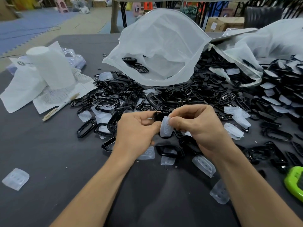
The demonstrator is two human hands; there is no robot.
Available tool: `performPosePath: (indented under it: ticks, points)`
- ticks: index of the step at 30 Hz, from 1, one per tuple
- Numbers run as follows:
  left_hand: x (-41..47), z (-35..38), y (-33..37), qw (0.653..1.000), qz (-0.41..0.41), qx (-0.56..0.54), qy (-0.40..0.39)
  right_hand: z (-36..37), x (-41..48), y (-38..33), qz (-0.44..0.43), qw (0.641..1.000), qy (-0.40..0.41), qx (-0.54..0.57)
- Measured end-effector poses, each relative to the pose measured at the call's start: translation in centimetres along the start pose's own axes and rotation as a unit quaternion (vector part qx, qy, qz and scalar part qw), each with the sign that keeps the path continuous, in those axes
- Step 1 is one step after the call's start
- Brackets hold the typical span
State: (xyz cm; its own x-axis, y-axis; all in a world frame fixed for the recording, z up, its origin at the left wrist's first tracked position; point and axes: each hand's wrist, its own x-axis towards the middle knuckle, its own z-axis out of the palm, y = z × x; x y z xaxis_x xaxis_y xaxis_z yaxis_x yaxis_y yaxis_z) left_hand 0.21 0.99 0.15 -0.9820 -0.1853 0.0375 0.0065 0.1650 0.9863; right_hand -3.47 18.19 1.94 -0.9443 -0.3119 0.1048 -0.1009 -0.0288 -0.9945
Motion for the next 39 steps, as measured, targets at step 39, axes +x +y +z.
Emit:
performPosePath:
  ticks: [39]
  points:
    - [-0.3,0.9,0.5,0.984,-0.048,-0.171,0.000,0.9,0.4,2.0,0.038,0.990,0.065,-0.116]
